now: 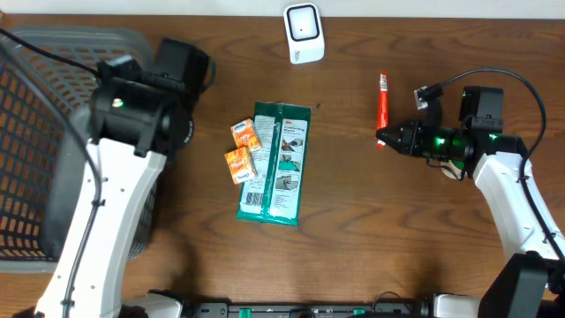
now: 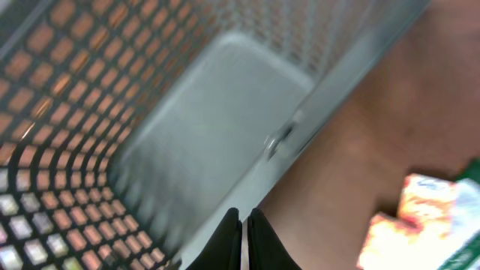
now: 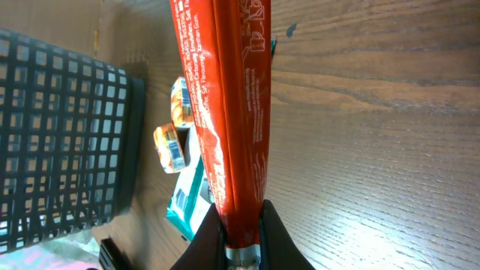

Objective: Scan the item barcode

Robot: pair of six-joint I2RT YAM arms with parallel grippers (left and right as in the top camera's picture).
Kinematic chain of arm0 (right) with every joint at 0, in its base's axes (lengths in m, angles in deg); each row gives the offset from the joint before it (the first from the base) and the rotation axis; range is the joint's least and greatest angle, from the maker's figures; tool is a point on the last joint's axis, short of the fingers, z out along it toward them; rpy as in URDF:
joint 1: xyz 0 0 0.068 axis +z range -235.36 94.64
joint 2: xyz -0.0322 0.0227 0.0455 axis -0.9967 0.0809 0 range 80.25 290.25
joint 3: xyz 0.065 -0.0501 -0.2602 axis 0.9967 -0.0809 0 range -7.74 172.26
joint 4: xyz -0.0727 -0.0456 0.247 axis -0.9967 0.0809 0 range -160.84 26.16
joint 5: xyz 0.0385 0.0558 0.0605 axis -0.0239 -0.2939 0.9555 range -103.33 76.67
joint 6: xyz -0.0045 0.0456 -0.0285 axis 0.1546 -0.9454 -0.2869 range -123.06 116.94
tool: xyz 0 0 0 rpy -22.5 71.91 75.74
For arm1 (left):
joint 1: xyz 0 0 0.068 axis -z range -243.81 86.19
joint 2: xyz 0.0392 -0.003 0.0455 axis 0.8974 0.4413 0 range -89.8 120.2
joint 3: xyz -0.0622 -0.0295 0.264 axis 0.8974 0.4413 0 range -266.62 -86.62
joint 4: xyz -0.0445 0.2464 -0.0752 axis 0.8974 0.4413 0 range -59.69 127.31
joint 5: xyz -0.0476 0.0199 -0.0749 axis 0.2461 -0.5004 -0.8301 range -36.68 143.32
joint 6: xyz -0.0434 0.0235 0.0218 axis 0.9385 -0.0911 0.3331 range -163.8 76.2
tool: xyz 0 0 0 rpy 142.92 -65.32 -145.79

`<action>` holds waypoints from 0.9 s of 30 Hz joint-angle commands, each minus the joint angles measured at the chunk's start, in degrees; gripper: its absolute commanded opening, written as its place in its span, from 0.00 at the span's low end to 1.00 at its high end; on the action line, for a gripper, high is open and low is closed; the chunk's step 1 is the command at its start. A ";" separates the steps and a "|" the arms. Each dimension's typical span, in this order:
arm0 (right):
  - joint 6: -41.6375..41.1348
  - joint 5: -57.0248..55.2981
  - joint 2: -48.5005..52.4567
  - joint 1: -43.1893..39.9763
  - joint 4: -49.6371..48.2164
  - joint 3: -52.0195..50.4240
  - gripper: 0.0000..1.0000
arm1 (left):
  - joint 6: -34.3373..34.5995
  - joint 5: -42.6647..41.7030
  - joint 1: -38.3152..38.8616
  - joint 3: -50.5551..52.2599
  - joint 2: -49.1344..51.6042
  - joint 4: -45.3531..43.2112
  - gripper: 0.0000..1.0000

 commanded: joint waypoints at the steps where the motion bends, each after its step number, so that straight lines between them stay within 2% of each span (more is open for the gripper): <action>1: 1.33 -0.81 -0.33 -0.17 0.28 0.46 0.01 | -5.29 -2.82 -1.36 -5.73 -2.69 -0.35 0.08; 5: 1.79 -0.87 -0.33 -0.17 0.57 0.46 0.01 | -5.22 -11.19 -6.19 -11.74 -4.02 1.09 0.08; 8: 2.25 -1.05 -0.33 -0.17 0.63 0.46 0.01 | -4.35 -15.41 -11.41 -12.31 -4.83 3.82 0.08; 10: 3.30 -1.07 -0.33 -0.17 0.83 0.46 0.01 | -3.23 -14.99 -15.10 -12.28 -5.44 6.95 0.08; 14: 3.21 -3.78 -0.33 -0.17 1.03 0.44 0.01 | 4.15 -11.74 -24.28 -12.28 -8.48 12.83 0.08; 20: 3.23 -3.85 -0.33 -0.17 1.01 0.44 0.01 | 5.57 -17.16 -36.68 -9.03 -19.80 12.94 0.08; 25: 3.21 -3.85 -0.33 -0.17 1.01 0.44 0.01 | 6.10 -17.18 -41.00 -4.96 -30.75 12.94 0.10; 27: 3.23 -3.82 -0.33 -0.17 1.01 0.44 0.01 | 8.90 -15.61 -40.98 -1.84 -34.67 12.94 0.10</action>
